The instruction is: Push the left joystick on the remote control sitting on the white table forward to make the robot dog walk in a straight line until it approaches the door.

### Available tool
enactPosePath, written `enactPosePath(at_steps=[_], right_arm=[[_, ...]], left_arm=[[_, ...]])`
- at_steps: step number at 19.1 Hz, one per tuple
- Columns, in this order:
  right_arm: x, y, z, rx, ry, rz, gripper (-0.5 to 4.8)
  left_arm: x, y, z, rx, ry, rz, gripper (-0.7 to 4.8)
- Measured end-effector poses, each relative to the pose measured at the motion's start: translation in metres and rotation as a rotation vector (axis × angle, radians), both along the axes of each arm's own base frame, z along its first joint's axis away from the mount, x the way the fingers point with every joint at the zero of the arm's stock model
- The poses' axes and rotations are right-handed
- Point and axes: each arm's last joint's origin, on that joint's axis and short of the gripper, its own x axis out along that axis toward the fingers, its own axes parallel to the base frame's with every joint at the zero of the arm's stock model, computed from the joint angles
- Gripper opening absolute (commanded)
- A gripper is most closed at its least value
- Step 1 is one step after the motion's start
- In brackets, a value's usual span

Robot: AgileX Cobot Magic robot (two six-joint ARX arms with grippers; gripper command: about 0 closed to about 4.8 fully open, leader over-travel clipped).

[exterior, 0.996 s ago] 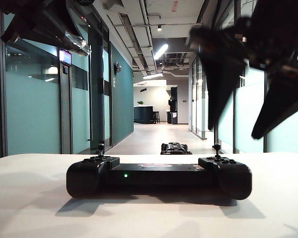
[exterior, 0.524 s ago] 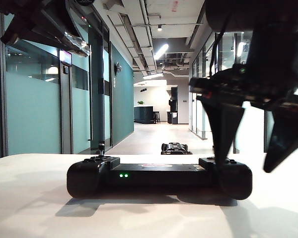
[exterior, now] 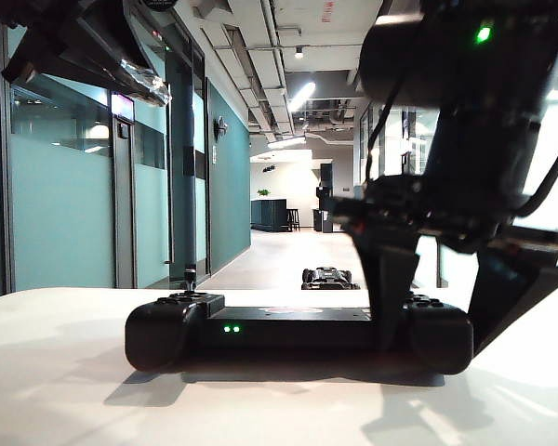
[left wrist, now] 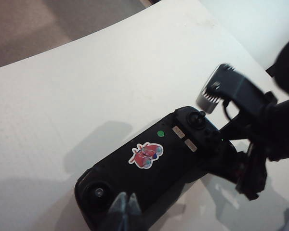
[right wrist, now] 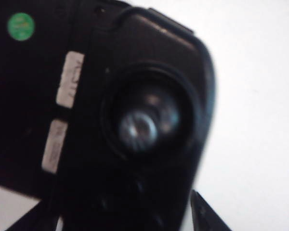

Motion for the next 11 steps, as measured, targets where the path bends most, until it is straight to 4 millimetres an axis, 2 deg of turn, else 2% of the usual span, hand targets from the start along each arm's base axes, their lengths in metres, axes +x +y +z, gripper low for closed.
enactPosePath(at_steps=[5,7,10,11], right_arm=[[0.0055,0.0053,-0.0068,0.038,0.017,0.014,3.68],[0.0062,0.0055,-0.0068,0.036,0.008,0.012,3.03],[0.0067,0.0051,-0.0076,0.024,0.002,0.007,2.71],[0.0067,0.0051,-0.0076,0.024,0.002,0.007,2.10]], left_arm=[[-0.0001,0.0001,-0.0002,0.001,0.002,0.000,-0.05],[-0.0004,0.0002,-0.0006,0.004,0.007,0.000,-0.05],[-0.0004,0.0002,-0.0006,0.004,0.007,0.000,-0.05],[-0.0004,0.0002,-0.0006,0.004,0.007,0.000,-0.05]])
